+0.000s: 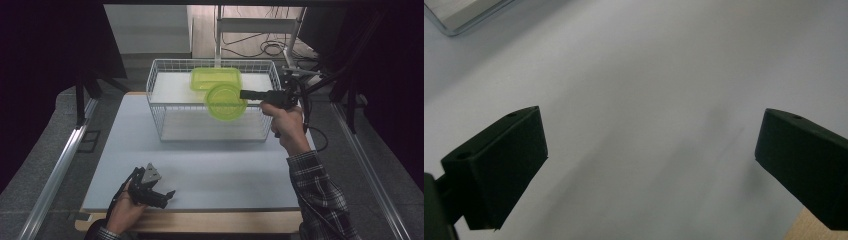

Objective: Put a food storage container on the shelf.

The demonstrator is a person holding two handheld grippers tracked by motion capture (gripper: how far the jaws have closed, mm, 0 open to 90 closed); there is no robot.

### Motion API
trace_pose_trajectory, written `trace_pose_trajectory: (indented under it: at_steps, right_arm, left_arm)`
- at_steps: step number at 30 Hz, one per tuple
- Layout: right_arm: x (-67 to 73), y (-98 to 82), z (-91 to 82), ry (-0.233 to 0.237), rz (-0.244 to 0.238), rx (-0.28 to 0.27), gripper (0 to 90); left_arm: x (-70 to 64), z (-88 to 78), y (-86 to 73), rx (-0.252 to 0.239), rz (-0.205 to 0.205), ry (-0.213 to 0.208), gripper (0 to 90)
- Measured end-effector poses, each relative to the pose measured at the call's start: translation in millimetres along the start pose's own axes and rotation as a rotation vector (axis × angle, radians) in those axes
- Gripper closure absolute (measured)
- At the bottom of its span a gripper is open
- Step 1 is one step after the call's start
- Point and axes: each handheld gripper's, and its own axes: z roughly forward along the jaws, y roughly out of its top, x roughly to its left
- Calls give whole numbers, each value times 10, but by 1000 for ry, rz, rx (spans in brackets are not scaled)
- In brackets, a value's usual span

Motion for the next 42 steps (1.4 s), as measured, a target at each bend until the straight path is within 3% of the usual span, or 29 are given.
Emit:
trace_pose_trajectory:
  at_steps: [21,31,38,42]
  right_arm:
    - [154,475,187,-84,-12,-96,813]
    - [74,619,426,-139,11,-119,812]
    - [-22,657,503,-165,50,-128,811]
    - [-20,669,529,-195,44,-133,797]
  left_arm:
    - [16,-9,-8,-16,-11,-5,0]
    - [11,0,-13,-6,-6,-3,0]
    - [8,6,-15,-1,-2,-2,0]
    - [3,9,-14,2,-2,-5,0]
